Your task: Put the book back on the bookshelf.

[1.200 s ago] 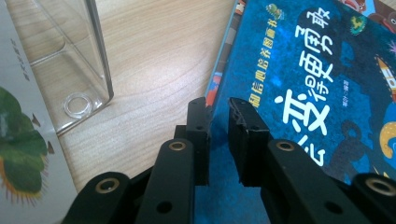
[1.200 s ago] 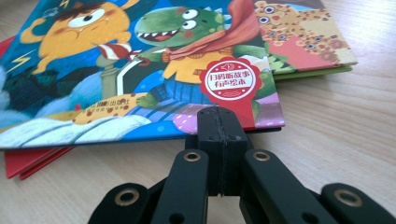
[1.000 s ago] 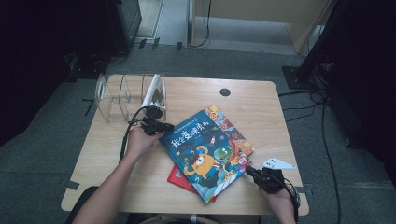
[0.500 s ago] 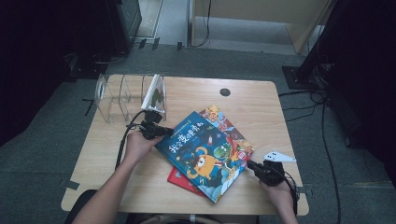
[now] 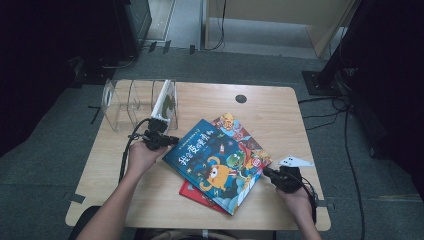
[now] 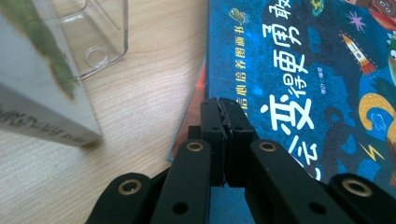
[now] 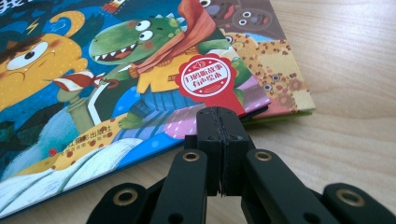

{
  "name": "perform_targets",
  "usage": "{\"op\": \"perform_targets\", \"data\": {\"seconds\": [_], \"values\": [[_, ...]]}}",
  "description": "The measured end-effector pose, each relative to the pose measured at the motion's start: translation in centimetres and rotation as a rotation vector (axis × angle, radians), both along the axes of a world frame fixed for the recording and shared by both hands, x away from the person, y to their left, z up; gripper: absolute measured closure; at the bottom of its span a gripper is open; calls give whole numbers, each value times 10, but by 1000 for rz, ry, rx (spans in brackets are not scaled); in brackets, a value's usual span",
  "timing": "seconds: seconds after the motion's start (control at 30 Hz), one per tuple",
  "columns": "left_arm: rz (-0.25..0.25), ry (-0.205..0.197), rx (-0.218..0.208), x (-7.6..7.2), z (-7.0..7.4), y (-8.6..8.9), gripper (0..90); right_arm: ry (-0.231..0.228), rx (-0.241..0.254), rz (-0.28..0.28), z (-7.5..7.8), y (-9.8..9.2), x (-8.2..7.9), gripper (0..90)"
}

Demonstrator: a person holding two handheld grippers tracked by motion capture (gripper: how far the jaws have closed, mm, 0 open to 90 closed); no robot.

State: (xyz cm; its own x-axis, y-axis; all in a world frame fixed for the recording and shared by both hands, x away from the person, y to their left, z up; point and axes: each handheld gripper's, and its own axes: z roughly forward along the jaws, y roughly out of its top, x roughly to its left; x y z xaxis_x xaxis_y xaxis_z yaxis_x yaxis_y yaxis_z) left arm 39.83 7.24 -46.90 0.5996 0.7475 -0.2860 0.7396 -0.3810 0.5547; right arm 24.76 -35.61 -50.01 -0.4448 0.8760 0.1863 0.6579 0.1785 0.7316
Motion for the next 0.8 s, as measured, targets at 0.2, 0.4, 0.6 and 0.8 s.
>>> {"op": "perform_targets", "data": {"seconds": [0.2, 0.4, 0.6, 0.8], "values": [[4, 17, -7, -2, -3, 5, 869, 0, 7, 4, 0, 0, 6, 875], [-1, 26, -23, -5, -4, 8, 865, -2, 2, 12, 0, 2, 14, 880], [-10, 28, -11, -8, -2, 10, 838, -11, -13, 33, 0, 5, 22, 890], [30, 39, -1, -10, -2, 23, 818, -9, -3, 46, 0, 5, 29, 889]]}}
